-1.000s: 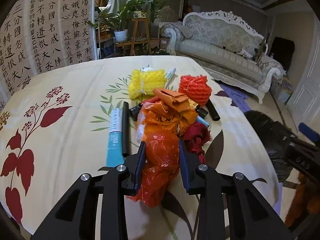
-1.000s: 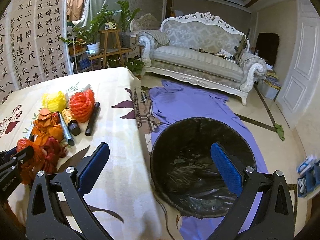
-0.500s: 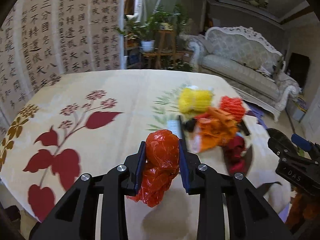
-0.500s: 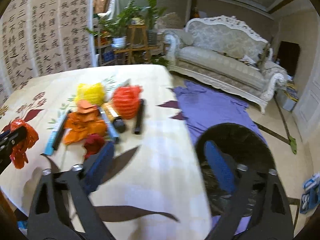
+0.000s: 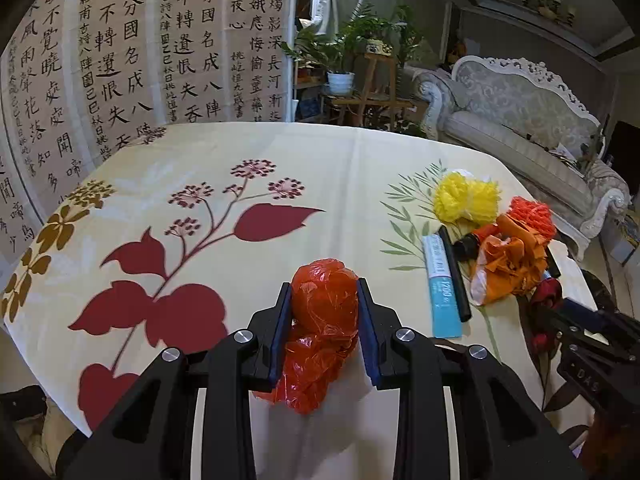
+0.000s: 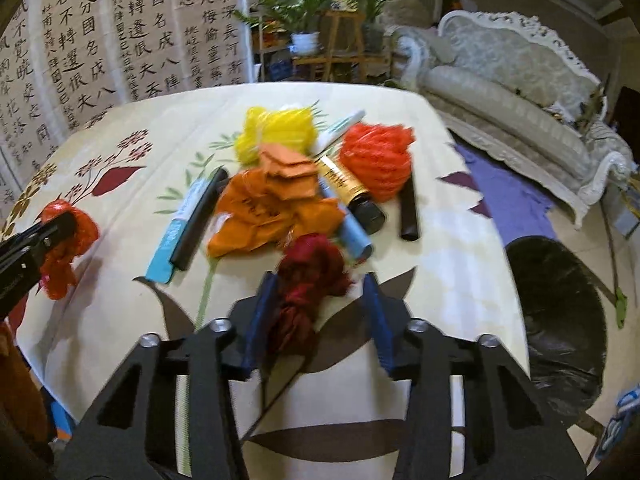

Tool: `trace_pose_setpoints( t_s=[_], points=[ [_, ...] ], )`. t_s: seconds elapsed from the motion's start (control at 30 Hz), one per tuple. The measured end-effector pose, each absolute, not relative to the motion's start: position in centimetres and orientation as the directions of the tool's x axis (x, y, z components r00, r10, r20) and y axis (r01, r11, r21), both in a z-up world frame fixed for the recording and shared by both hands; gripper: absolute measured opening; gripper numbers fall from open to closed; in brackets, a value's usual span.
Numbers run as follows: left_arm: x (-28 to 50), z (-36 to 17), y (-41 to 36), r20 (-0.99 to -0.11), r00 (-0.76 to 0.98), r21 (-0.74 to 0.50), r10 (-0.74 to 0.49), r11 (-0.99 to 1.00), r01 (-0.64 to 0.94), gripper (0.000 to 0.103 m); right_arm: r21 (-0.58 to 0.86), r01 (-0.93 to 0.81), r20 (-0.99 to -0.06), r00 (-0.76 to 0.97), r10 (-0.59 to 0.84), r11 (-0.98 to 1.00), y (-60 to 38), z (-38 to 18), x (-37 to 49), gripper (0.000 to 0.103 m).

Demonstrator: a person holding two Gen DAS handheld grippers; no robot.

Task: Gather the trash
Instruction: 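Carry both bags over the black bin and open both tools to drop them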

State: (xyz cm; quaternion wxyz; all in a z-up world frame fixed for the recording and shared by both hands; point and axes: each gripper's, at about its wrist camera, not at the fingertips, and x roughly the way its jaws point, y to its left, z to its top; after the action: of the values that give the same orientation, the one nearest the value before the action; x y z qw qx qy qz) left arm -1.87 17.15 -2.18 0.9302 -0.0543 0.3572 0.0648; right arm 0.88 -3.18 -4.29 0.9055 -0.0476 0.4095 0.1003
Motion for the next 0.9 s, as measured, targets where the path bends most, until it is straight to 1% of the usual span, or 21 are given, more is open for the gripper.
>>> trace_pose_setpoints(
  t_s=[0.07,0.1,0.23,0.37,0.67,0.9],
  points=[
    [-1.9,-2.3,16.7,-0.672,0.738,-0.064,0.063,0.988,-0.143,0.031,-0.016,-0.228,-0.749,0.648,0.140,0.973,-3.1,-4.2,0.6,0.023],
    [-1.9,-2.3,16.4,-0.671,0.740,-0.067,0.055,0.989,-0.133,0.031,-0.019,-0.232,-0.750,0.647,0.140,0.972,-3.1,-4.2,0.4,0.018],
    [-2.1,-2.1,15.0,-0.663,0.748,-0.078,0.020,0.992,-0.095,0.031,-0.025,-0.215,-0.744,0.657,0.125,0.976,-3.9,-4.0,-0.1,0.018],
    [-2.3,-1.6,13.1,-0.653,0.757,-0.092,-0.022,0.995,-0.050,0.031,-0.060,-0.174,-0.713,0.696,0.080,0.983,-5.4,-3.3,-0.7,0.018],
    [-2.2,-0.4,7.1,-0.617,0.776,-0.103,-0.131,0.991,0.085,0.032,-0.070,0.000,-0.664,0.747,-0.047,0.998,-12.8,-1.8,-1.7,0.018],
    [-0.9,0.3,1.3,-0.608,0.757,-0.126,-0.237,0.971,0.202,0.032,-0.065,0.130,-0.648,0.748,-0.141,0.989,-18.7,-1.9,-1.9,0.018]
  ],
)
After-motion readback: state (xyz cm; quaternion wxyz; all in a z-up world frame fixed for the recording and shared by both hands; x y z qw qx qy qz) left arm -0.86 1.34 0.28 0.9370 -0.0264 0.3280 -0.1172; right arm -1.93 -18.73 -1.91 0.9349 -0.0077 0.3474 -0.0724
